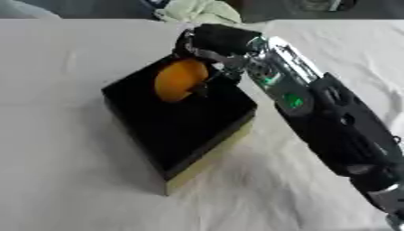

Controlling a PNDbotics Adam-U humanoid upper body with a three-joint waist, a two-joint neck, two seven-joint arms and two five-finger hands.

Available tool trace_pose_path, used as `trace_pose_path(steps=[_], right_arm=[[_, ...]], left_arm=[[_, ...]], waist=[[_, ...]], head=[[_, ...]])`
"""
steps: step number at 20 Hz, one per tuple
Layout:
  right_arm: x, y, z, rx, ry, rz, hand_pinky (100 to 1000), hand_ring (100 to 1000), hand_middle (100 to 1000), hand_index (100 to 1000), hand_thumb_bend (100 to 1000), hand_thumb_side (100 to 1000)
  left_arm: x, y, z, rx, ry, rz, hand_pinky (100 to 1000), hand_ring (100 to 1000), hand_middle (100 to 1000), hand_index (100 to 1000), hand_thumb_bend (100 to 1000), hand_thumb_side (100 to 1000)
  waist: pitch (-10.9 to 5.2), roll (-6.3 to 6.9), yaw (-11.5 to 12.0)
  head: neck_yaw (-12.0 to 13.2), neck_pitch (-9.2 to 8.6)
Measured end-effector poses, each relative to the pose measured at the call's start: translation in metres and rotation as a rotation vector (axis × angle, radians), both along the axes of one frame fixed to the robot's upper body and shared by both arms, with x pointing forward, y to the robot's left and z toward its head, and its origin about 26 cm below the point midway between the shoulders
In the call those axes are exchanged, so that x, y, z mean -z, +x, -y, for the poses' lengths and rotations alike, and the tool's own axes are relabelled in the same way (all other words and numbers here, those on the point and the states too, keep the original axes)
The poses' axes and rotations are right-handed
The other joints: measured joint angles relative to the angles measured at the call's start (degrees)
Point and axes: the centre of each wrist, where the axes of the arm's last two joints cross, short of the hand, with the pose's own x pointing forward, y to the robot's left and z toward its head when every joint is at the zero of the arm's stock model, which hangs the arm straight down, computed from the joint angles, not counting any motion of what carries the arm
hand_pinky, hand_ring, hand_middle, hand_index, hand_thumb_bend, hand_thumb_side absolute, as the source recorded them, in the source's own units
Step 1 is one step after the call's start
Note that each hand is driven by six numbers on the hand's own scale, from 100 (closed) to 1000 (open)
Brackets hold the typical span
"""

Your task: Pick up objects on the table and place them in the box.

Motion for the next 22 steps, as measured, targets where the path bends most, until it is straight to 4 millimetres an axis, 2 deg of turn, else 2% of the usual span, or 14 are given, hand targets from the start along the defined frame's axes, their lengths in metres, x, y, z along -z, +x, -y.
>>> trace_pose_path(steps=[5, 6, 7, 8, 9, 10, 11, 12, 14, 22], right_arm=[[0.009, 0.001, -0.004, -0.016, -0.063, 0.007, 518, 555, 558, 705, 100, 100], [0.009, 0.001, -0.004, -0.018, -0.072, 0.012, 576, 599, 618, 756, 101, 131], [0.009, 0.001, -0.004, -0.018, -0.079, 0.021, 585, 605, 624, 762, 106, 140], [0.009, 0.001, -0.004, -0.018, -0.085, 0.03, 650, 664, 690, 808, 146, 277], [0.009, 0.001, -0.004, -0.018, -0.087, 0.039, 671, 691, 714, 824, 159, 322], [0.008, 0.001, -0.004, -0.02, -0.087, 0.05, 705, 733, 752, 853, 177, 415], [0.006, 0.0, -0.004, -0.023, -0.085, 0.062, 716, 746, 764, 859, 183, 450], [0.004, 0.0, -0.003, -0.025, -0.082, 0.071, 749, 781, 798, 882, 200, 524], [0.002, -0.003, -0.002, -0.034, -0.074, 0.085, 770, 795, 808, 889, 221, 570], [-0.029, -0.019, 0.009, -0.058, 0.029, 0.177, 764, 760, 789, 879, 186, 534]], left_arm=[[0.0, 0.0, 0.0, 0.001, 0.0, -0.002, 435, 471, 631, 495, 163, 650], [0.0, 0.0, 0.0, 0.001, 0.0, -0.002, 435, 471, 631, 495, 164, 650], [0.0, 0.0, 0.0, 0.001, 0.0, -0.002, 435, 471, 631, 495, 164, 650], [0.0, 0.0, 0.0, 0.001, 0.0, -0.002, 435, 470, 631, 494, 164, 650], [0.0, 0.0, 0.0, 0.001, 0.0, -0.002, 435, 470, 631, 494, 164, 650], [0.0, 0.0, 0.0, 0.001, 0.0, -0.003, 435, 470, 631, 495, 164, 650], [0.0, 0.0, 0.0, 0.001, 0.0, -0.003, 435, 470, 631, 495, 164, 650], [0.0, 0.0, 0.0, 0.001, 0.0, -0.003, 435, 470, 631, 495, 164, 650], [0.0, 0.0, 0.0, 0.001, 0.0, -0.003, 435, 471, 632, 495, 164, 649], [0.0, 0.0, 0.0, 0.002, 0.0, -0.004, 437, 472, 632, 497, 165, 645]], waist=[[0.03, -0.01, -0.02], [0.04, -0.01, -0.04], [0.06, -0.01, -0.06], [0.07, -0.01, -0.07], [0.07, -0.01, -0.1], [0.07, -0.01, -0.13], [0.07, -0.01, -0.18], [0.07, -0.01, -0.23], [0.07, 0.0, -0.34], [-0.08, 0.29, -0.82]], head=[[0.0, -0.02], [0.0, -0.03], [0.01, -0.03], [0.02, -0.04], [0.03, -0.04], [0.04, -0.04], [0.05, -0.04], [0.05, -0.04], [0.05, -0.04], [0.16, -0.17]])
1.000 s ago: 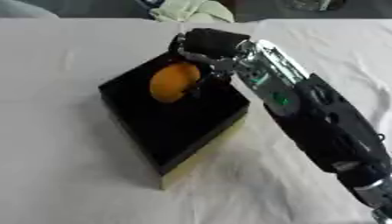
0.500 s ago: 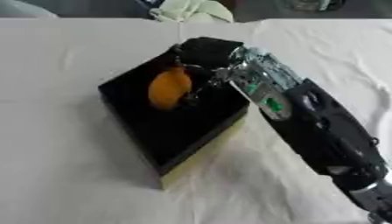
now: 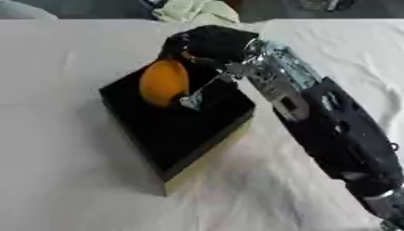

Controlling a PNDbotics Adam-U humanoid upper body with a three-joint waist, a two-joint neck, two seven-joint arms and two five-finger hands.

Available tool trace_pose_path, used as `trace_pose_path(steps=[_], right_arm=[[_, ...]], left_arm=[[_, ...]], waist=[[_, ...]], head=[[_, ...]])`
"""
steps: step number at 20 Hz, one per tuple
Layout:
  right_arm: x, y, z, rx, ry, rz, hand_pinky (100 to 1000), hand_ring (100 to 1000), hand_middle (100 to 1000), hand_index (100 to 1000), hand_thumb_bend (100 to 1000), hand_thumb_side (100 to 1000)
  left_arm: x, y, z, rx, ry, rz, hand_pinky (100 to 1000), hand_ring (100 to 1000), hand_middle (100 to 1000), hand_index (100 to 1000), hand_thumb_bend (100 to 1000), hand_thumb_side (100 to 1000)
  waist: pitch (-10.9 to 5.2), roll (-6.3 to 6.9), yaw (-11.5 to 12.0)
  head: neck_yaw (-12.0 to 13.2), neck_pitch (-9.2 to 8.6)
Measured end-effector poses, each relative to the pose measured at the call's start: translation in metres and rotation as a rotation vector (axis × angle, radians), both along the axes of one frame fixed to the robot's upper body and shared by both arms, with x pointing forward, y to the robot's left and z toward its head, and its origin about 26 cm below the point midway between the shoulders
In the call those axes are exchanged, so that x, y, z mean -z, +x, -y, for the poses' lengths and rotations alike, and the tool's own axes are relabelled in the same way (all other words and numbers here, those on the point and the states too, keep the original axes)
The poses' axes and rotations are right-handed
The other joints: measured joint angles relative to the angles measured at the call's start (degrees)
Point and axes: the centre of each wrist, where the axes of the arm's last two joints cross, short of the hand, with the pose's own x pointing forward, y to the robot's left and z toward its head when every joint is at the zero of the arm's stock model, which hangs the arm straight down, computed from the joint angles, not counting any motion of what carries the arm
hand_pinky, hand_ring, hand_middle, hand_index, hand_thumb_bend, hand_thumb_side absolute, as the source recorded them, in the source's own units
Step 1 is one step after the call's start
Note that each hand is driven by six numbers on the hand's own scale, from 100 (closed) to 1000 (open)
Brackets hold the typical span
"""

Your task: Pick up objects on the table and place them in the box.

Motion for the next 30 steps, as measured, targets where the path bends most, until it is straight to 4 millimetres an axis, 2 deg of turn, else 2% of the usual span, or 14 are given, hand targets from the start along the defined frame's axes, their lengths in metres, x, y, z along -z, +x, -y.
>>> trace_pose_path(steps=[7, 9, 10, 12, 14, 18, 22, 24, 30], right_arm=[[-0.037, -0.021, 0.039, 0.034, 0.218, 0.081, 733, 707, 759, 861, 131, 433], [-0.046, -0.028, 0.053, 0.05, 0.294, 0.09, 715, 674, 726, 846, 100, 374], [-0.05, -0.03, 0.06, 0.058, 0.332, 0.091, 710, 664, 705, 838, 100, 384], [-0.054, -0.034, 0.071, 0.067, 0.387, 0.074, 689, 635, 671, 812, 100, 420], [-0.055, -0.034, 0.078, 0.075, 0.422, 0.045, 670, 610, 639, 793, 100, 371], [-0.056, -0.033, 0.09, 0.091, 0.492, 0.012, 662, 588, 606, 770, 100, 356], [-0.057, -0.032, 0.089, 0.077, 0.463, -0.012, 673, 604, 621, 778, 100, 359], [-0.052, -0.027, 0.083, 0.068, 0.393, -0.034, 675, 617, 628, 780, 100, 405], [-0.011, 0.001, 0.06, 0.076, 0.175, -0.159, 676, 635, 636, 781, 100, 448]], left_arm=[[0.0, 0.0, 0.0, -0.001, -0.001, 0.002, 437, 472, 632, 497, 164, 643], [0.0, 0.0, 0.0, -0.002, -0.001, 0.003, 436, 471, 632, 496, 161, 644], [0.0, 0.0, 0.0, -0.002, -0.001, 0.003, 436, 471, 632, 496, 161, 645], [0.001, 0.0, 0.0, -0.003, -0.001, 0.004, 436, 471, 632, 495, 163, 645], [0.001, 0.0, 0.0, -0.003, -0.001, 0.003, 435, 470, 632, 494, 161, 644], [0.002, -0.001, -0.001, -0.006, -0.002, 0.002, 435, 470, 632, 494, 159, 645], [0.002, -0.001, -0.001, -0.007, -0.002, 0.002, 435, 469, 632, 494, 158, 647], [0.002, -0.001, -0.001, -0.007, -0.002, 0.002, 435, 469, 632, 493, 159, 648], [0.002, -0.001, -0.001, -0.005, -0.002, -0.001, 434, 468, 632, 492, 157, 654]], waist=[[-0.23, 0.39, -0.67], [-0.24, 0.44, -0.86], [-0.25, 0.49, -1.0], [-0.3, 0.71, -1.24], [-0.32, 0.86, -1.34], [-0.32, 1.11, -1.39], [-0.31, 1.06, -1.35], [-0.3, 1.02, -1.17], [-0.01, 0.5, -0.33]], head=[[0.55, -0.31], [0.8, -0.32], [0.96, -0.32], [1.16, -0.33], [1.23, -0.34], [1.47, -0.37], [1.46, -0.37], [1.4, -0.37], [0.98, -0.36]])
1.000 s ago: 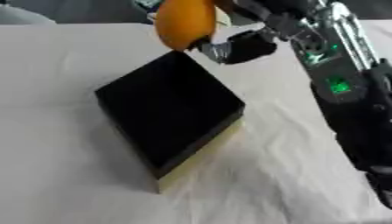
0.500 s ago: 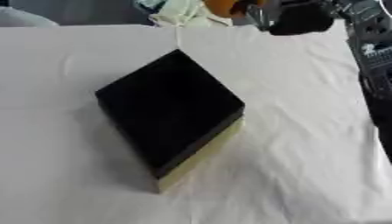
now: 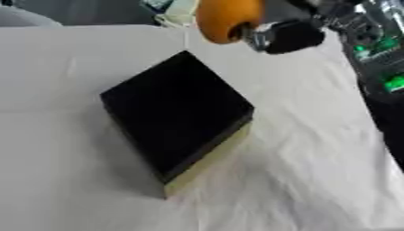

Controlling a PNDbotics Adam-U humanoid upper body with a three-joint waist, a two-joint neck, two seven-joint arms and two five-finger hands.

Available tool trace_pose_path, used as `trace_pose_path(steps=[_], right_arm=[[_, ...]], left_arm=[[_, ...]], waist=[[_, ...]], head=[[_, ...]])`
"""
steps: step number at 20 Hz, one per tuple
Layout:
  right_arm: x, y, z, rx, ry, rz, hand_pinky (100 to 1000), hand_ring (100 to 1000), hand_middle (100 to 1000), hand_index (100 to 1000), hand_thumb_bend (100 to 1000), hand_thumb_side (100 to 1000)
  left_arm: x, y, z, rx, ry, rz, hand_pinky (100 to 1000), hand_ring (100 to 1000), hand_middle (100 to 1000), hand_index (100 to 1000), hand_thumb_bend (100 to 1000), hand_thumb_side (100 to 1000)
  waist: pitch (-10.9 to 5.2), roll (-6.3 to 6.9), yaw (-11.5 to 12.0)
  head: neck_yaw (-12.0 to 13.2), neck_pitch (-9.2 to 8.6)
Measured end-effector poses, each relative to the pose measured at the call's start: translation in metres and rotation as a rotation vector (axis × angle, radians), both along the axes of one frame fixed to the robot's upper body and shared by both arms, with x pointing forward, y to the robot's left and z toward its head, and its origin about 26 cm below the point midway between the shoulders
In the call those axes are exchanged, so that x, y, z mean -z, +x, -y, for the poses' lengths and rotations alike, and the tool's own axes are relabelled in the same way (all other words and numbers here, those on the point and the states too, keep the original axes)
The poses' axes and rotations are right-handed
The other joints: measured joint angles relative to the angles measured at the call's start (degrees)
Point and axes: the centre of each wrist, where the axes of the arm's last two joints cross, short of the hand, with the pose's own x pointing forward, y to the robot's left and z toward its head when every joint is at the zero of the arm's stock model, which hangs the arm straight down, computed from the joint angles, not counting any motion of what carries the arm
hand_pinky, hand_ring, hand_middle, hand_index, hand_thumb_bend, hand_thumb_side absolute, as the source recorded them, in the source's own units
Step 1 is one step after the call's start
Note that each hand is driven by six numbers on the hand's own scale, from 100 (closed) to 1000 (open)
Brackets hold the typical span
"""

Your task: Pick up objects on the table and place them in the box.

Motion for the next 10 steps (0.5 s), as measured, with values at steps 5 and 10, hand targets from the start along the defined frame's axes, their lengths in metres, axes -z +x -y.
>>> trace_pose_path(steps=[5, 10], right_arm=[[0.036, 0.019, -0.021, -0.006, -0.114, -0.079, 686, 667, 673, 804, 100, 509], [0.058, 0.027, -0.03, -0.01, -0.179, -0.101, 781, 820, 822, 929, 214, 732]], left_arm=[[-0.001, 0.001, 0.001, 0.003, 0.0, 0.002, 435, 469, 632, 493, 158, 654], [0.0, 0.001, 0.002, 0.006, -0.006, 0.0, 436, 469, 633, 493, 159, 654]], waist=[[0.3, -0.23, 0.56], [0.31, -0.33, 0.69]], head=[[-0.24, 0.0], [-0.45, 0.0]])
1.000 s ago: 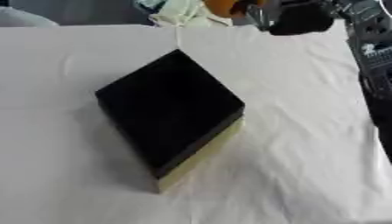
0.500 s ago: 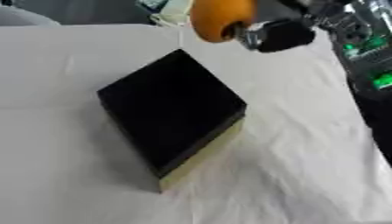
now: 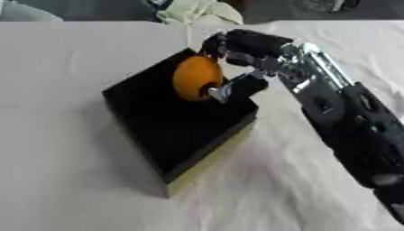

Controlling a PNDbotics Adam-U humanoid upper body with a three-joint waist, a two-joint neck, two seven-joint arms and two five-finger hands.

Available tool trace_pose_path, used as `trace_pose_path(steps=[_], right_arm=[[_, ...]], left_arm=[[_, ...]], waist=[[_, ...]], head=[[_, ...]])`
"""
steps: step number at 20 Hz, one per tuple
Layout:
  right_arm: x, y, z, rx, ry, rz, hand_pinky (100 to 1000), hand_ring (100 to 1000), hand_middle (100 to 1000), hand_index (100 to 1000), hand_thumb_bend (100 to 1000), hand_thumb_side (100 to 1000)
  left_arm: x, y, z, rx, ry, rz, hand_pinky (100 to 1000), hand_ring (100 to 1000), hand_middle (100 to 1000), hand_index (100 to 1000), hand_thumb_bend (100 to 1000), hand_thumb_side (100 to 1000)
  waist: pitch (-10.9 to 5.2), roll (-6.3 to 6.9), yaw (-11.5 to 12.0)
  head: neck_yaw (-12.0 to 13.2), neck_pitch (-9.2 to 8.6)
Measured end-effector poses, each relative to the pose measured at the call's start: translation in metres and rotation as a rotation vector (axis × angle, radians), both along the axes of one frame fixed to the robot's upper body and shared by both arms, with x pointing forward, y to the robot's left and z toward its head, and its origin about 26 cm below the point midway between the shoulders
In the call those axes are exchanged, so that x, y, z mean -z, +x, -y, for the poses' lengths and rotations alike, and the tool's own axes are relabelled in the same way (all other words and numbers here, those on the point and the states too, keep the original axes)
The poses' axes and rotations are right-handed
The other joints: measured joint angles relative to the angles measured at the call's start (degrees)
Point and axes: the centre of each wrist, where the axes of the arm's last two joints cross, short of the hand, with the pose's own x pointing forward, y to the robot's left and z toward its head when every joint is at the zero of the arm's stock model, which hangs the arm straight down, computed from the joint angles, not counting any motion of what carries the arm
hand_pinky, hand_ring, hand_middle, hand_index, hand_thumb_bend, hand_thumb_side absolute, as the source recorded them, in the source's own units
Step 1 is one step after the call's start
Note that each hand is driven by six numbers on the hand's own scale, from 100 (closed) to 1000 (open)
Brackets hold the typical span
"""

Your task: Pick up objects on the table and place them in the box.

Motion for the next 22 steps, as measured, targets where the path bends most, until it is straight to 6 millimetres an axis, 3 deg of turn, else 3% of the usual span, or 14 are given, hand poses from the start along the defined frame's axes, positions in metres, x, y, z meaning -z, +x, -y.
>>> trace_pose_path(steps=[1, 3, 4, 8, 14, 18, 21, 22], right_arm=[[0.001, 0.0, 0.0, -0.002, -0.015, 0.005, 837, 887, 847, 953, 305, 791], [0.001, 0.0, -0.001, -0.012, -0.051, 0.028, 864, 897, 843, 953, 508, 880], [0.0, -0.001, -0.001, -0.016, -0.065, 0.05, 873, 905, 851, 959, 547, 892], [-0.009, -0.006, -0.003, -0.035, -0.08, 0.147, 880, 903, 861, 973, 544, 813], [-0.016, -0.012, -0.006, -0.066, -0.068, 0.204, 885, 904, 864, 980, 550, 799], [-0.019, -0.014, -0.006, -0.076, -0.06, 0.213, 862, 868, 833, 967, 426, 744], [-0.029, -0.018, -0.003, -0.072, 0.016, 0.235, 794, 765, 773, 909, 116, 667], [-0.035, -0.021, 0.0, -0.072, 0.07, 0.249, 779, 741, 753, 891, 100, 635]], left_arm=[[0.0, 0.0, 0.0, 0.0, 0.0, -0.001, 436, 469, 633, 493, 160, 653], [0.0, 0.0, 0.0, 0.001, 0.0, -0.001, 436, 469, 633, 494, 159, 653], [0.0, 0.0, 0.0, 0.001, 0.0, -0.002, 436, 469, 633, 494, 159, 653], [0.0, 0.0, 0.0, 0.001, 0.0, -0.002, 437, 469, 633, 494, 159, 652], [0.0, 0.0, 0.0, 0.001, 0.0, -0.002, 437, 470, 633, 494, 159, 651], [0.0, 0.0, 0.0, 0.001, 0.001, -0.002, 437, 470, 633, 493, 157, 653], [0.0, 0.0, 0.0, 0.001, 0.0, -0.002, 437, 470, 633, 494, 157, 653], [0.0, 0.0, 0.0, 0.001, 0.0, -0.002, 438, 470, 633, 494, 157, 653]], waist=[[0.0, -0.03, 0.0], [0.0, -0.03, -0.05], [0.0, -0.03, -0.13], [-0.01, 0.01, -0.29], [-0.02, 0.02, -0.35], [-0.02, 0.02, -0.35], [-0.02, 0.02, -0.41], [-0.02, 0.02, -0.48]], head=[[-0.05, 0.0], [-0.06, 0.0], [-0.06, 0.0], [-0.07, 0.0], [-0.09, -0.01], [-0.09, -0.01], [-0.04, -0.01], [0.01, -0.01]])
